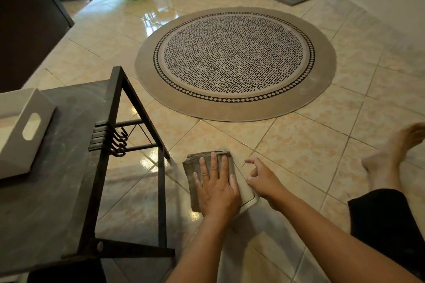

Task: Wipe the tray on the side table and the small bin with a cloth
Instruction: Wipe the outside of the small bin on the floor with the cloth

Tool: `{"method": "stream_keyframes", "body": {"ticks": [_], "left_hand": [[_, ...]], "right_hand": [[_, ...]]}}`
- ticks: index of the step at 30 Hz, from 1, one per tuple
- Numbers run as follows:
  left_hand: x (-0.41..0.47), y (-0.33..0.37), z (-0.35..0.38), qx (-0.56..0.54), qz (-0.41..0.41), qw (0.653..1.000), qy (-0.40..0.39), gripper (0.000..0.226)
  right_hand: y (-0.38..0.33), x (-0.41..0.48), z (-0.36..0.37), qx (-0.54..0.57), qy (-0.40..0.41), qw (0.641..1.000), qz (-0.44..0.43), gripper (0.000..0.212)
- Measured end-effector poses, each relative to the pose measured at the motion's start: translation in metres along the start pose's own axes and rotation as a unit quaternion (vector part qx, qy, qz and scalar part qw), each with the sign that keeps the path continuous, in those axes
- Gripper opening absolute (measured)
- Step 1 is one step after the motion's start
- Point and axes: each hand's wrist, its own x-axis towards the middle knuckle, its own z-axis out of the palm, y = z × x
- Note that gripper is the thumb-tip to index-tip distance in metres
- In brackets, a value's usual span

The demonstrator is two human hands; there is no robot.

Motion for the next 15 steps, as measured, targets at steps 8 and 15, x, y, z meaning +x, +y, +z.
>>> {"method": "stream_keyframes", "body": {"ticks": [8, 15], "left_hand": [[-0.002, 0.0, -0.006, 0.017, 0.021, 0.999, -0.031, 0.063], [0.0, 0.018, -0.003, 0.045, 0.039, 0.996, -0.064, 0.07]], "right_hand": [[-0.032, 0.015, -0.022, -0.034, -0.13, 0.991, -0.017, 0.071], [-0.036, 0.014, -0.024, -0.045, -0.158, 0.986, -0.018, 0.077]]}}
